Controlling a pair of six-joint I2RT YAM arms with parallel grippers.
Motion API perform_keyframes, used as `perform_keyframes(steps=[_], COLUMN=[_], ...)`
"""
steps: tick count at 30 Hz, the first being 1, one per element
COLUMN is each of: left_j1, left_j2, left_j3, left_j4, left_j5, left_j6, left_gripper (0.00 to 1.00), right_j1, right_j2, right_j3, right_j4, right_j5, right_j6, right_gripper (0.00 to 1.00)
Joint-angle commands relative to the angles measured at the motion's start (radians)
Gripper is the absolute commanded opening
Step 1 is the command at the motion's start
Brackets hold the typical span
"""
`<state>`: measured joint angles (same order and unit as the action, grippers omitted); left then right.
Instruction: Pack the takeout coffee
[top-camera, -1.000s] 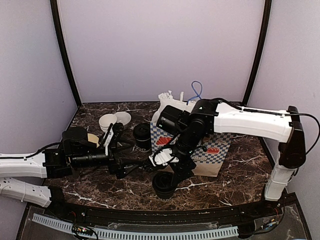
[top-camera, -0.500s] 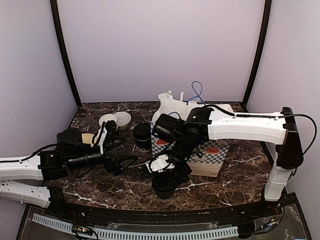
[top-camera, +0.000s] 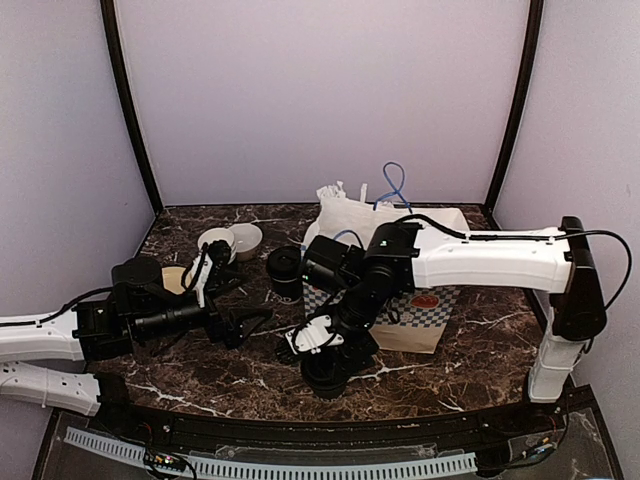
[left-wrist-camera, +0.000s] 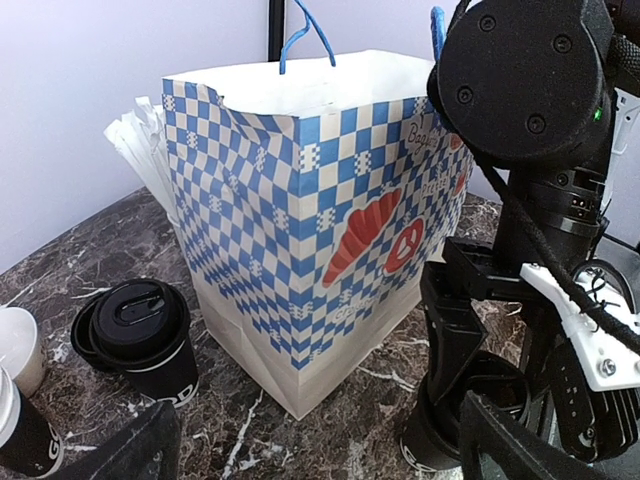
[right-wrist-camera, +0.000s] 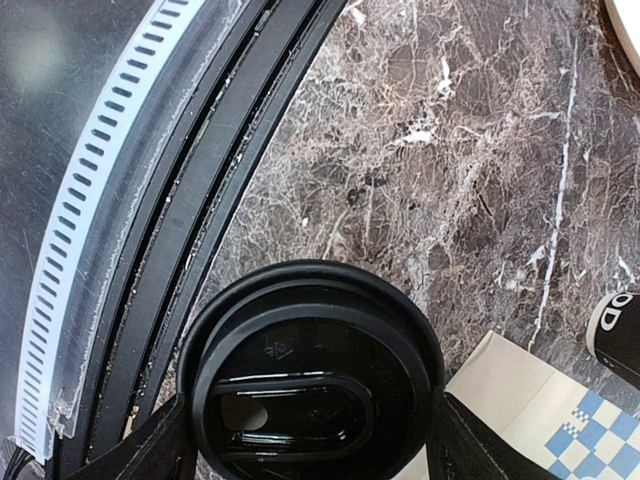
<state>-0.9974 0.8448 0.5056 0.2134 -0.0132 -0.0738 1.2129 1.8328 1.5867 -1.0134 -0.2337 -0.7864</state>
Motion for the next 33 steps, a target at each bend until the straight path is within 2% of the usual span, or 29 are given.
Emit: perform_keyframes(steps=[1,4,9,12,18,22,27,33], left_j1=[0.005,0.005,0.005,0.005,0.007,0.034,0.077,0.122], left_j2=[-0.023,-0.028,-0.027,-0.008,0.096,0.212,0.357,0.427], left_j3=[0.045,0.045,0.048,0.091,0.292,0.467,0.66,0.775], left_j4=[-0.045,-0.045,-0.036,-0.045,-0.118,-0.167,-0.2,-0.172], left_j5=[-0.025,-0.024,-0.036,-0.057,-0.118,-0.126,-0.146,-0.124], left_j6=[0.04,0.041,0.039,0.063,0.162,0.194,0.197,0.207], left_gripper=[0.99,0.99,0.99,0.99,0.99,0.99,0.99,0.99], right_j1=[0.017,0.018,0.02,0.022,0.021,0.004,-0.077,-0.244], right_j2=[0.032,0.034,0.04,0.032,-0.059,-0.071,-0.11,-0.188], right_j3=[-0.014,-0.008,0.0,0.054,0.272,0.481,0.714,0.774], right_j4=[-0.022,-0.035,-0.03,-0.083,-0.279,-0.402,-0.403,-0.338], right_j5=[0.02,0.025,0.047,0.027,-0.101,-0.096,-0.06,-0.098], right_j6=[0.001,-0.004,0.016,0.027,-0.038,-0.057,-0.038,-0.005], right_gripper=[0.79,0.8,0.69,0.62,0.61,0.6,0.59,0.58])
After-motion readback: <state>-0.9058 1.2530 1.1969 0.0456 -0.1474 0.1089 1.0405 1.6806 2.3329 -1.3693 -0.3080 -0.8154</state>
